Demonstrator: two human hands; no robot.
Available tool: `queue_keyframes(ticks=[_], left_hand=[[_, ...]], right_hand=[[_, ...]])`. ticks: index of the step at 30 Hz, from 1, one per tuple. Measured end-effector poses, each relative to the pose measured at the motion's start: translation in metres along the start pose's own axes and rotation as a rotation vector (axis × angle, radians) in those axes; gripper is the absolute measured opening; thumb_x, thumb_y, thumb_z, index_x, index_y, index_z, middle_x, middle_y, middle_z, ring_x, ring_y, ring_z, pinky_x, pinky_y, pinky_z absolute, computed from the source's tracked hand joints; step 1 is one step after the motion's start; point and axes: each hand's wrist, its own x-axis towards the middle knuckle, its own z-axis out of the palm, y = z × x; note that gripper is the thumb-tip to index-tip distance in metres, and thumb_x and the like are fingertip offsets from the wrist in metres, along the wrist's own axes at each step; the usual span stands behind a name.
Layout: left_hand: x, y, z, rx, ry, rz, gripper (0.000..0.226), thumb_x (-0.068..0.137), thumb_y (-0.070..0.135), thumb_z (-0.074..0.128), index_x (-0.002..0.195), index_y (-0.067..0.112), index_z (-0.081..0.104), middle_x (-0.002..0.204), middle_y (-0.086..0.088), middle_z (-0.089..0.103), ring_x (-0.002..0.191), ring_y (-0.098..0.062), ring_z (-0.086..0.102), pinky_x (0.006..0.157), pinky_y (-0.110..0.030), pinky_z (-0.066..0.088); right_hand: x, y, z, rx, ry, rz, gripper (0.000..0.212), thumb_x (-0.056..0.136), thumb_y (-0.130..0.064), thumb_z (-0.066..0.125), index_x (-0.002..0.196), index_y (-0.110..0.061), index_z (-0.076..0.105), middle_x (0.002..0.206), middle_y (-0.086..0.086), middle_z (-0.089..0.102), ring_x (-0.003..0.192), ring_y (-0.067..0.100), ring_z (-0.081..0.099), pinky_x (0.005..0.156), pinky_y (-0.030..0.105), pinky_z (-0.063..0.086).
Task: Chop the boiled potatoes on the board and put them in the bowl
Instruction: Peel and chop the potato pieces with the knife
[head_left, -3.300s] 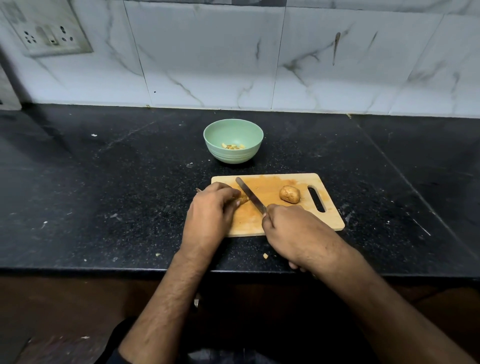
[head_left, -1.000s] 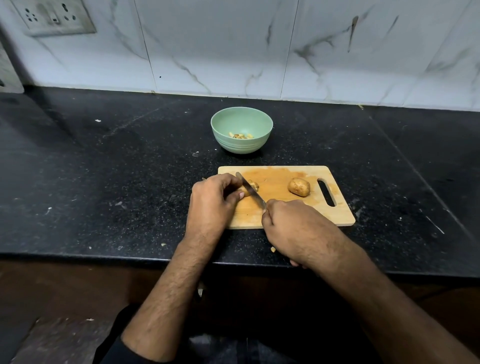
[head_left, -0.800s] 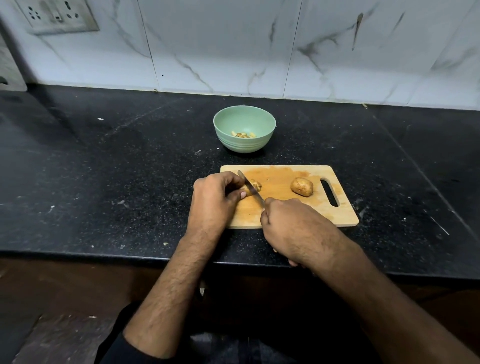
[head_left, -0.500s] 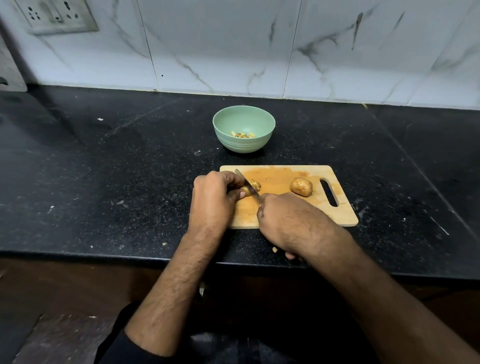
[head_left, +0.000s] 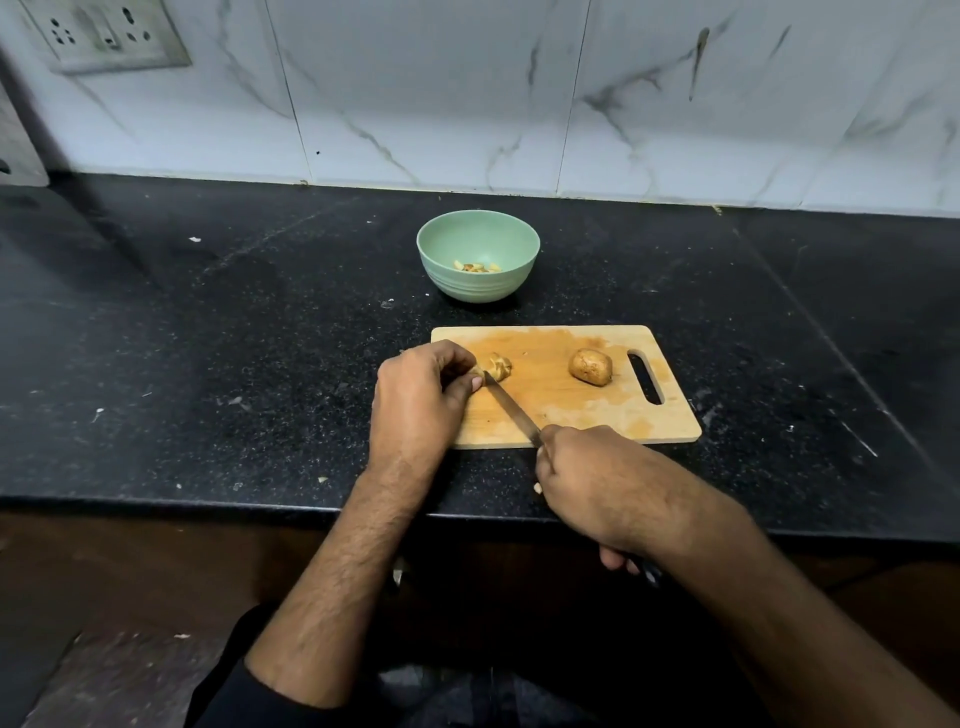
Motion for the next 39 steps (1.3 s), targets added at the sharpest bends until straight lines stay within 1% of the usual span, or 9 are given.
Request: queue_keyframes(ticks=[9, 16, 19, 22, 26, 29, 34, 37, 39], left_hand=[[0.0, -0.003, -0.007, -0.112, -0.026, -0.057, 0.018, 0.078, 0.02, 0.087, 0.092, 0.024, 0.076, 0.08, 0.015, 0.072, 0.077, 0.007, 0.066, 0.073, -0.005, 0.05], [0.002, -0.006, -0.008, -0.188, -0.057, -0.077, 0.026, 0.073, 0.018, 0.09, 0.094, 0.025, 0.076, 0.084, 0.014, 0.073, 0.081, 0.005, 0.067, 0.076, -0.007, 0.05], [0.003, -0.006, -0.007, -0.139, -0.105, -0.071, 0.034, 0.075, 0.024, 0.088, 0.107, 0.028, 0.075, 0.096, 0.015, 0.073, 0.09, 0.006, 0.065, 0.083, -0.006, 0.048], [0.005, -0.005, -0.006, -0.059, -0.122, -0.053, 0.031, 0.084, 0.026, 0.081, 0.113, 0.033, 0.074, 0.108, 0.013, 0.07, 0.097, 0.005, 0.062, 0.088, -0.007, 0.043], [0.005, -0.003, -0.007, -0.063, -0.119, -0.041, 0.023, 0.087, 0.02, 0.077, 0.109, 0.029, 0.075, 0.103, 0.015, 0.071, 0.091, 0.008, 0.06, 0.084, -0.005, 0.044], [0.005, -0.004, -0.006, -0.055, -0.117, -0.024, 0.017, 0.087, 0.02, 0.077, 0.1, 0.03, 0.074, 0.096, 0.016, 0.066, 0.09, 0.001, 0.059, 0.085, -0.019, 0.05], [0.004, -0.004, -0.006, -0.027, -0.124, -0.002, 0.014, 0.09, 0.02, 0.074, 0.101, 0.029, 0.074, 0.094, 0.018, 0.061, 0.095, -0.004, 0.057, 0.092, -0.029, 0.051], [0.004, -0.005, -0.006, -0.033, -0.12, -0.002, 0.013, 0.089, 0.02, 0.074, 0.098, 0.029, 0.074, 0.092, 0.019, 0.061, 0.096, -0.005, 0.057, 0.093, -0.032, 0.051], [0.005, -0.006, -0.005, -0.025, -0.127, 0.005, 0.011, 0.089, 0.019, 0.074, 0.094, 0.029, 0.073, 0.09, 0.019, 0.06, 0.095, -0.006, 0.057, 0.092, -0.034, 0.051]], right_hand=[[-0.026, -0.003, -0.016, 0.053, 0.047, -0.022, 0.028, 0.107, -0.037, 0.03, 0.109, -0.019, 0.051, 0.068, 0.007, 0.062, 0.03, 0.013, 0.053, 0.033, 0.02, 0.042], [-0.002, -0.016, -0.012, 0.061, 0.196, -0.064, 0.024, 0.106, -0.037, 0.031, 0.101, -0.024, 0.05, 0.071, 0.003, 0.064, 0.038, 0.014, 0.062, 0.033, 0.021, 0.043], [0.004, -0.01, -0.013, 0.051, 0.267, -0.043, 0.027, 0.106, -0.038, 0.031, 0.109, -0.024, 0.054, 0.073, 0.001, 0.066, 0.048, 0.016, 0.068, 0.048, 0.029, 0.056], [0.008, 0.001, -0.013, 0.048, 0.307, -0.02, 0.027, 0.105, -0.038, 0.033, 0.102, -0.023, 0.055, 0.069, -0.001, 0.065, 0.043, 0.013, 0.065, 0.047, 0.028, 0.054], [0.02, 0.019, -0.004, -0.068, 0.44, 0.043, 0.033, 0.105, -0.044, 0.037, 0.106, -0.021, 0.061, 0.075, -0.003, 0.055, 0.07, 0.022, 0.059, 0.067, 0.034, 0.05], [0.024, 0.023, 0.0, -0.098, 0.559, 0.046, 0.032, 0.105, -0.046, 0.04, 0.112, -0.023, 0.062, 0.076, -0.005, 0.047, 0.074, 0.022, 0.051, 0.067, 0.034, 0.041], [0.033, 0.025, 0.005, -0.176, 0.615, 0.031, 0.033, 0.105, -0.042, 0.044, 0.133, -0.031, 0.059, 0.12, 0.001, 0.052, 0.103, 0.02, 0.058, 0.071, 0.033, 0.043], [0.042, 0.028, 0.011, -0.254, 0.661, 0.05, 0.032, 0.104, -0.039, 0.046, 0.131, -0.03, 0.062, 0.12, 0.002, 0.048, 0.116, 0.02, 0.046, 0.075, 0.036, 0.051], [0.046, 0.028, 0.015, -0.351, 0.704, 0.063, 0.026, 0.102, -0.034, 0.052, 0.122, -0.027, 0.068, 0.115, 0.002, 0.051, 0.112, 0.021, 0.046, 0.083, 0.037, 0.049]])
